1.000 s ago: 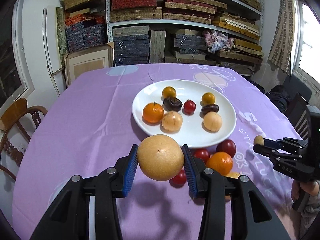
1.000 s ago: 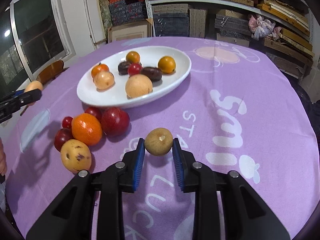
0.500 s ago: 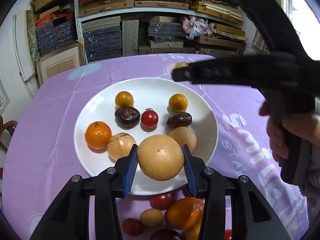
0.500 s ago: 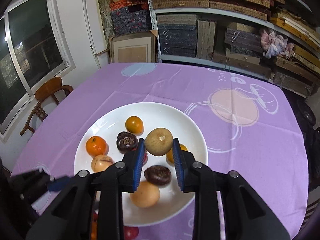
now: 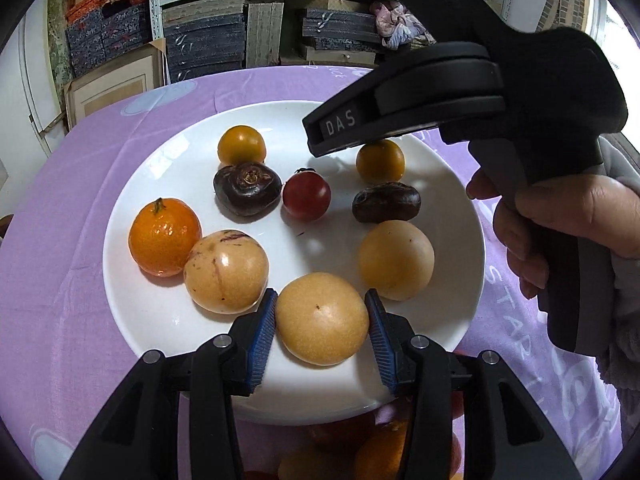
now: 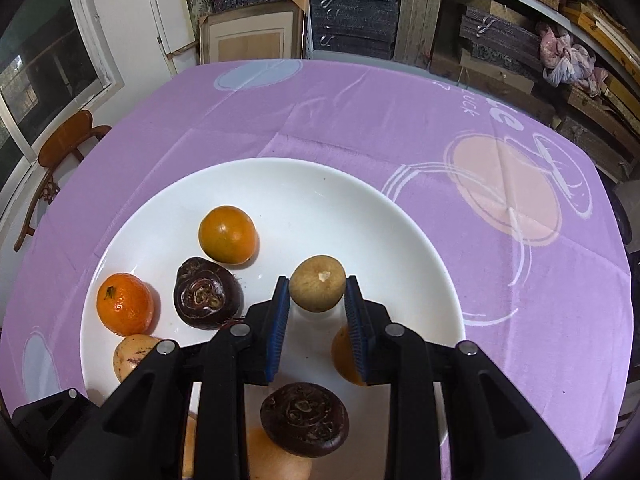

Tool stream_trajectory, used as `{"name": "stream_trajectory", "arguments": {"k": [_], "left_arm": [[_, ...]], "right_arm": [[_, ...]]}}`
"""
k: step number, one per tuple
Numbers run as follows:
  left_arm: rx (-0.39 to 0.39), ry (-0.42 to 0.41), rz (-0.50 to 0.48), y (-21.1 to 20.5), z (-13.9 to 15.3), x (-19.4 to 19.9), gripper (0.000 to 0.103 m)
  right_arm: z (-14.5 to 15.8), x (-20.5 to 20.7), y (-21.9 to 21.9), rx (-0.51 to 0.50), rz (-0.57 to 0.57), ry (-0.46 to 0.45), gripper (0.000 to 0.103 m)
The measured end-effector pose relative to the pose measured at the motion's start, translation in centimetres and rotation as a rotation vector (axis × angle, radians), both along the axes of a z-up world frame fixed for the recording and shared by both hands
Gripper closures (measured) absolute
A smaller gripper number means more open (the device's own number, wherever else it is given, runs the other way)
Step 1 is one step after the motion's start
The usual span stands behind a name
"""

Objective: Organize fruits
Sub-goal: 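Carry the pear and tan fruit onto the white plate and open both grippers, then grasp a red tomato with the right gripper while the left moves toward the pile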

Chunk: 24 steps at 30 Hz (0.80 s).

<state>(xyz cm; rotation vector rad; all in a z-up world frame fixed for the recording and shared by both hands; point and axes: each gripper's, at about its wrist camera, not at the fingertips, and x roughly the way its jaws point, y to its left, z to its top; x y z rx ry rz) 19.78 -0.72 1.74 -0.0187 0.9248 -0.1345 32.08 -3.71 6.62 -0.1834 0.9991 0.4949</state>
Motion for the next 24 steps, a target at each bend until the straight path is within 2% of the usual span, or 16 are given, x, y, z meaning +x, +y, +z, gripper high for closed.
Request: {"name": "stream_trajectory", "arguments": {"k": [3, 6, 8, 10, 11, 12, 14, 15, 16, 18, 21, 24], "left_arm": [[-0.012, 0.001, 0.006, 0.2, 0.4, 0.0, 0.057], [-0.027, -0.016, 0.011, 0.6, 1.5, -0.3, 0.054], [-0.015, -0.057, 0.025, 1.0, 3.0, -1.5, 0.043], [-0.016, -0.1, 0.039, 1.7, 4.8, -2.9, 0.038], [-0.009, -0.123, 0.048, 2.1, 5.8, -3.9, 0.032], [0.006, -0.148, 0.061, 2.5, 6.7, -5.0, 0.028], [0.035, -0.199, 0.098, 3.1, 7.9, -7.5, 0.006], [0.043, -0.224, 0.12, 3.5, 8.2, -8.8, 0.003], [0.047, -0.241, 0.139, 3.8, 8.3, -9.8, 0.003], [0.042, -0.231, 0.156, 4.2, 7.6, -11.6, 0.003], [0.001, -0.178, 0.179, 4.9, 5.6, -13.5, 0.003], [-0.058, -0.12, 0.19, 5.4, 3.2, -15.2, 0.003]], "right_arm": [[0.2, -0.1, 0.0, 0.001, 0.006, 0.014, 0.072], [1.8, -1.2, -0.8, 0.016, 0.001, -0.025, 0.071], [4.0, -2.3, -2.2, 0.06, -0.009, -0.065, 0.071], [6.7, -4.6, -3.7, 0.099, -0.001, -0.123, 0.07], [8.0, -6.1, -4.6, 0.12, 0.004, -0.157, 0.062], [9.0, -7.8, -5.5, 0.14, 0.012, -0.186, 0.046], [10.3, -11.8, -7.3, 0.153, 0.022, -0.263, 0.026], [10.5, -14.1, -8.2, 0.145, 0.022, -0.31, 0.022], [10.2, -16.1, -8.9, 0.133, 0.025, -0.339, 0.019], [8.7, -20.1, -10.3, 0.11, 0.021, -0.377, 0.007], [5.5, -24.9, -11.8, 0.106, 0.001, -0.42, 0.004], [2.3, -28.6, -12.2, 0.116, 0.024, -0.424, 0.004]]}}
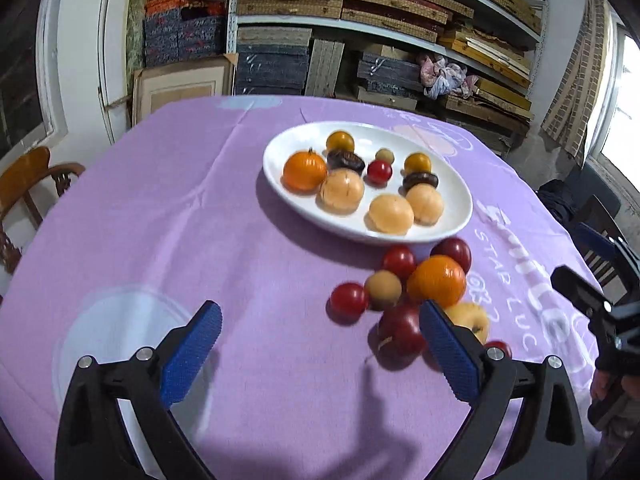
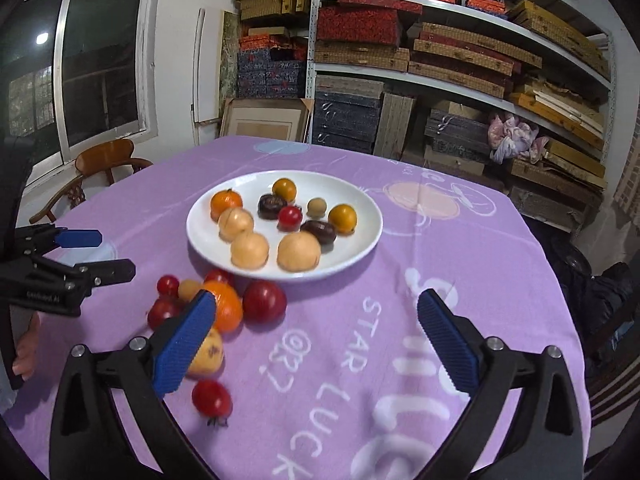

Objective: Organize fruits
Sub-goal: 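Grasp a red tomato with the right gripper while the left moves toward the pile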

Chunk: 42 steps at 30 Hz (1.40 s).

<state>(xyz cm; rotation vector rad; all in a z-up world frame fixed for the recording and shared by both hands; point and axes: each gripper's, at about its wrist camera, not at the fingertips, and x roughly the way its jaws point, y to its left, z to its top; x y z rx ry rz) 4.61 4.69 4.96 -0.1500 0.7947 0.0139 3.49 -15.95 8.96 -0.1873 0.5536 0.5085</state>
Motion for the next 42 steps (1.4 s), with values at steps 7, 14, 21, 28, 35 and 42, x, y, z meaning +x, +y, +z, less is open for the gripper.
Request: {"name": "stream_trajectory", "arguments": {"k": [7, 14, 21, 28, 35, 42], "left_arm": [[-0.049, 0.067, 0.06, 2.0, -3.0, -1.2, 0.003], [0.04, 0.124, 0.031, 0.5, -4.2, -0.8, 0.003], [0.121, 0.157, 0.019, -0.5, -4.8, -0.4, 0.003], [0.121, 0.157, 0.019, -0.5, -4.8, -0.4, 0.003], [0.121, 0.157, 0.019, -0.5, -4.8, -0.4, 0.003], [0.122, 0.157, 0.019, -0.5, -4.8, -0.4, 0.003]], "right_arm": [[-3.2, -2.9, 3.1, -0.118, 0.165, 0.05, 0.004], [-3.5, -2.1, 3.1, -0.084, 0.173, 0.136, 0.004], [-4.6, -0.6, 3.7, -0.171, 0.076, 0.18, 0.004], [-4.9, 1.5, 1.7, -0.102, -0.017, 0.245, 0.004], [-4.8, 1.3, 2.2, -0.084, 0.056, 0.261, 0.038], [-5.2, 1.5, 2.8, -0.047, 0.122, 0.315, 0.056]]}}
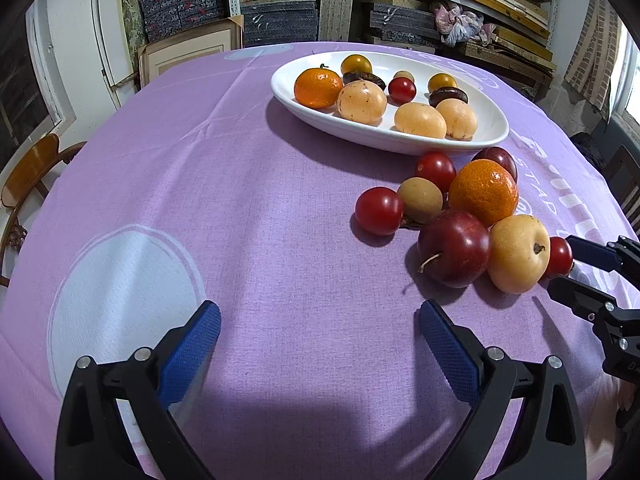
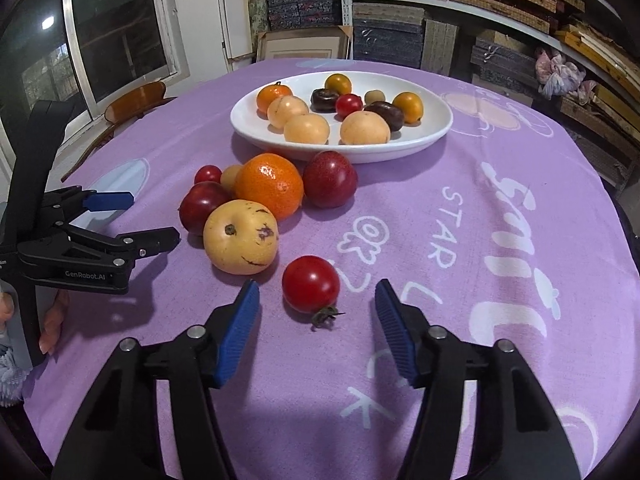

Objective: Organize fruits
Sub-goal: 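Grasp a red tomato with the right gripper while the left moves toward the pile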

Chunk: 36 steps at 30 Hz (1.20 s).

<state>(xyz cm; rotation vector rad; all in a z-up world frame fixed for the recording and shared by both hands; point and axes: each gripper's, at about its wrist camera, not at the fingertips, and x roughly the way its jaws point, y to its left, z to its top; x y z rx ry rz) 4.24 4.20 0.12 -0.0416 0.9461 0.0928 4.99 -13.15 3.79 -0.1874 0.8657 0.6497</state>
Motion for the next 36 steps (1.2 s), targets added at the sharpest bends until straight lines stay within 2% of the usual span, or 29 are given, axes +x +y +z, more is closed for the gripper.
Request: {"name": "stream_trajectory", "arguments": {"k": [6, 9, 16, 18, 25, 30, 33, 36], "left_arm": [[0.0, 0.0, 0.0, 0.0, 0.0, 0.0, 0.003], [0.0, 0.0, 0.0, 0.0, 0.0, 0.0, 0.003], [0.0, 0.0, 0.0, 0.0, 0.0, 0.0, 0.003], [0.0, 0.0, 0.0, 0.0, 0.0, 0.0, 0.003], [-0.006, -0.002, -0.011, -0.2, 0.0, 0.0, 0.003], [0.008, -0.075, -0.085, -1.5, 1.0, -0.3, 0.003], [0.045, -0.057, -0.082, -2.1, 0.9, 1.0, 0.003], [0.021, -0.033, -0.103, -2.6, 0.8, 2.0, 0.003]], "right_arm": [[0.0, 0.2, 0.2, 0.008, -0.005, 0.004, 0.056], [-0.2, 0.6, 0.5, 0.0, -0.005, 0.012, 0.065], [-0.3, 1.8, 0.8, 0.004, -0.02, 0.023, 0.065], [-0.3, 1.8, 0.8, 0.0, -0.02, 0.02, 0.073], [-0.3, 0.8, 0.2, -0.026, -0.017, 0.002, 0.074], [-0.4, 0.6, -0.5, -0.02, -0.024, 0.008, 0.073], [-0.4, 0.7, -0.5, -0.023, -0.023, 0.007, 0.073], [-0.4, 0.7, -0.6, -0.012, -0.023, 0.013, 0.073]]}}
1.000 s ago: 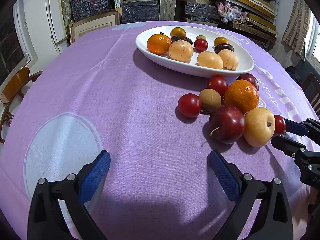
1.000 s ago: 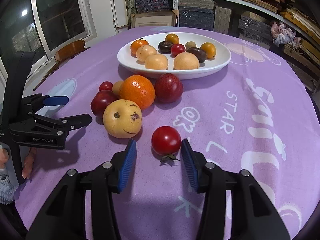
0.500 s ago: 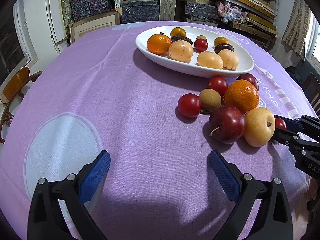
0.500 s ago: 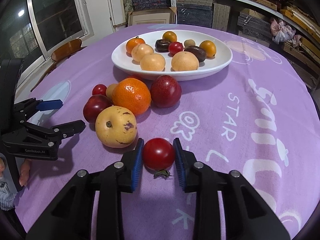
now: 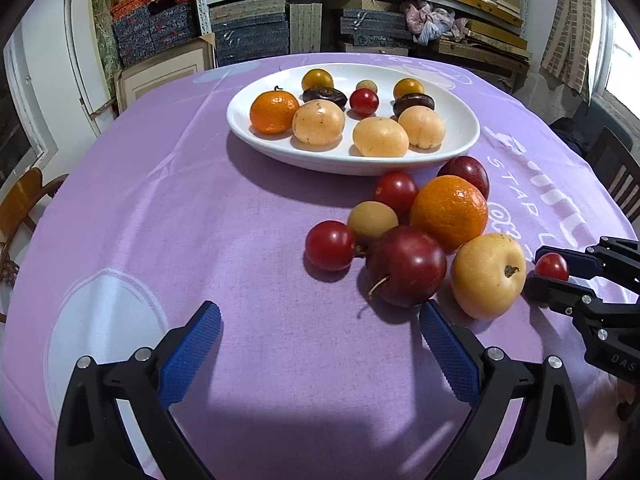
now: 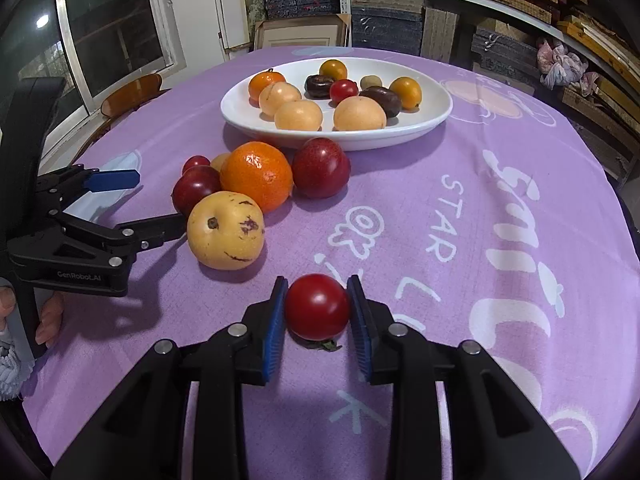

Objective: Organize fruits
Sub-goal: 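Grasp a red tomato with the right gripper while the left moves toward the pile, then grasp a dark red plum with the left gripper while the right holds the tomato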

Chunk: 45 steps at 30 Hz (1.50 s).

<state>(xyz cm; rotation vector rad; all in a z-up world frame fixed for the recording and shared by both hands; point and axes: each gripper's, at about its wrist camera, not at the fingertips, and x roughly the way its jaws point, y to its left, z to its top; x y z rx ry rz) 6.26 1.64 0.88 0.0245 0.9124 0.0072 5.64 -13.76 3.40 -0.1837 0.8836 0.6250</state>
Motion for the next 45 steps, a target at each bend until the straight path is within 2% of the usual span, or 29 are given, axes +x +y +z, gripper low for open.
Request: {"name": "stream_trajectory", "arguments": {"k": [3, 5, 7, 10, 15, 19, 23, 25, 27, 29, 30, 31, 36, 43, 45], "left_arm": [[-0.032, -0.017, -0.053, -0.5, 0.3, 0.1, 0.003], [-0.023, -0.016, -0.056, -0.9, 0.1, 0.5, 0.003], [-0.016, 0.005, -0.034, -0.8, -0.2, 1.4, 0.003], [-0.047, 0.014, 0.016, 0.3, -0.2, 2.1, 0.003], [-0.051, 0.008, 0.115, 3.5, -0.1, 1.1, 0.003], [-0.124, 0.022, 0.106, 5.3, -0.1, 0.1, 0.003], [-0.131, 0.004, 0.084, 5.6, 0.1, -0.4, 0.003], [-0.13, -0.037, 0.09, 5.7, 0.4, -0.5, 0.004], [-0.127, -0.046, 0.086, 5.9, 0.5, -0.4, 0.013], [-0.136, -0.027, 0.082, 5.9, 0.2, -0.3, 0.033], [-0.134, -0.028, 0.086, 6.0, 0.2, -0.3, 0.037], [-0.144, -0.031, 0.08, 6.0, 0.3, -0.3, 0.046], [-0.172, -0.037, 0.069, 6.2, 0.4, -0.5, 0.062], [-0.143, -0.052, 0.056, 5.6, 0.4, -0.9, 0.063], [-0.13, -0.074, 0.054, 5.4, 0.7, -1.1, 0.063]], "right_arm": [[0.0, 0.0, -0.1, 0.005, 0.0, 0.003, 0.073], [0.0, 0.0, -0.1, 0.006, 0.0, 0.004, 0.073], [0.0, 0.0, -0.1, 0.007, 0.0, 0.004, 0.073], [0.0, 0.0, -0.1, 0.011, 0.0, 0.007, 0.073], [0.0, 0.0, -0.2, 0.023, 0.001, 0.014, 0.072], [0.0, 0.0, -0.2, 0.022, 0.007, 0.014, 0.07], [0.1, -0.1, -0.2, 0.024, 0.008, 0.015, 0.07], [0.1, -0.1, -0.2, 0.023, 0.008, 0.014, 0.069], [0.0, -0.1, -0.2, 0.023, 0.009, 0.015, 0.069], [0.0, 0.0, -0.3, 0.025, 0.01, 0.016, 0.069], [0.0, 0.0, -0.3, 0.026, 0.01, 0.016, 0.069], [0.0, 0.0, -0.3, 0.025, 0.01, 0.016, 0.068], [0.0, 0.0, -0.3, 0.024, 0.011, 0.015, 0.068], [0.0, 0.0, -0.2, 0.025, 0.011, 0.015, 0.068], [0.0, 0.0, -0.3, 0.029, 0.003, 0.017, 0.072]]}}
